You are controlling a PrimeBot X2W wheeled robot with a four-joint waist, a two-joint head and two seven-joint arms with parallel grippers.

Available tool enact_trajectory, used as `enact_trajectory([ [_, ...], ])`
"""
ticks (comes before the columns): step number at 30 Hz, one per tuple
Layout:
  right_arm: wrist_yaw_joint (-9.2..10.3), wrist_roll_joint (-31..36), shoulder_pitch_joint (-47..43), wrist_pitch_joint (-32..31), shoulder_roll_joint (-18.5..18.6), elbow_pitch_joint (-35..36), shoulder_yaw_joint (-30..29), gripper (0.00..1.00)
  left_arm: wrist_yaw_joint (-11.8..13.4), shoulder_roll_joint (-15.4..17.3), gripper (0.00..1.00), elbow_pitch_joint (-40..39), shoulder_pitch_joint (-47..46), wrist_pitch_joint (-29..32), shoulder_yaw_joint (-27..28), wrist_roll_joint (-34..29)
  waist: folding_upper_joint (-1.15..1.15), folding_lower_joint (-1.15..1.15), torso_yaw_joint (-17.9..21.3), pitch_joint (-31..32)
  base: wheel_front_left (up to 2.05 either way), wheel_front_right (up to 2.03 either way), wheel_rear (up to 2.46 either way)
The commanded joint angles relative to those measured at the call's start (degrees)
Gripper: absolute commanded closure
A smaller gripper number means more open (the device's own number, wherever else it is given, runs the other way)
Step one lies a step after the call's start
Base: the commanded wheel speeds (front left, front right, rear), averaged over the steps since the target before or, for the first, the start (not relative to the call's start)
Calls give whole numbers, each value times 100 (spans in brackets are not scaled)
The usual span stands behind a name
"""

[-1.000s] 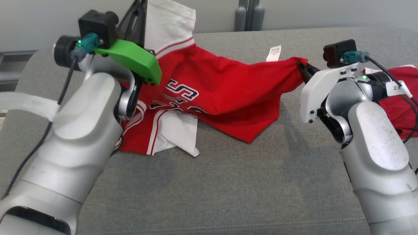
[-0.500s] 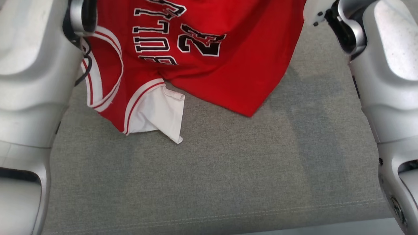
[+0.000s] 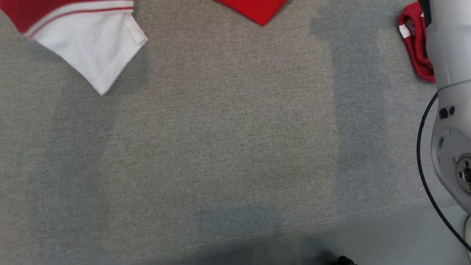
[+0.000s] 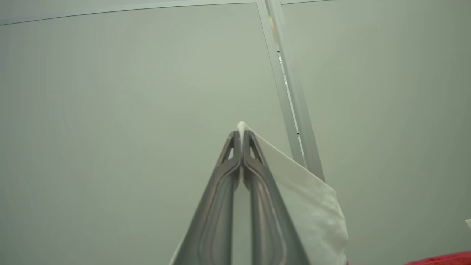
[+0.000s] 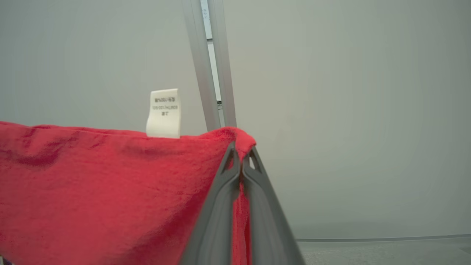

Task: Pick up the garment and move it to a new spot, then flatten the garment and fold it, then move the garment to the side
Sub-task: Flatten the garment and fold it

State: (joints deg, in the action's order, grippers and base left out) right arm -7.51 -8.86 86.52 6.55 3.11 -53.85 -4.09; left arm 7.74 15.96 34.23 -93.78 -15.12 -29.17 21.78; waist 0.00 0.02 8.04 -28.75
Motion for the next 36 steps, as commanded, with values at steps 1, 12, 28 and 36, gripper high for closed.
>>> enact_trajectory([
  [1, 5, 89, 161, 91, 7, -39, -52, 100, -38, 59, 100, 22, -197, -3, -5, -50, 0, -2, 312, -202, 0, 0, 0],
  [12, 4, 1209, 1494, 785, -30, -51, -1526, 100, -532, 358, 100, -333, -1585, -1, 235, -435, 0, -2, 139, -749, 0, 0, 0],
  [28, 4, 1344, 221, 675, 299, -342, 481, 100, -850, 1144, 100, -1943, 1228, 352, 776, 677, 0, -2, -281, -792, 0, 0, 0],
  [36, 5, 218, -1109, -316, 765, 406, 1754, 100, -290, 1355, 100, -3503, 3464, 990, 902, 1338, 0, -2, -460, 84, 0, 0, 0],
])
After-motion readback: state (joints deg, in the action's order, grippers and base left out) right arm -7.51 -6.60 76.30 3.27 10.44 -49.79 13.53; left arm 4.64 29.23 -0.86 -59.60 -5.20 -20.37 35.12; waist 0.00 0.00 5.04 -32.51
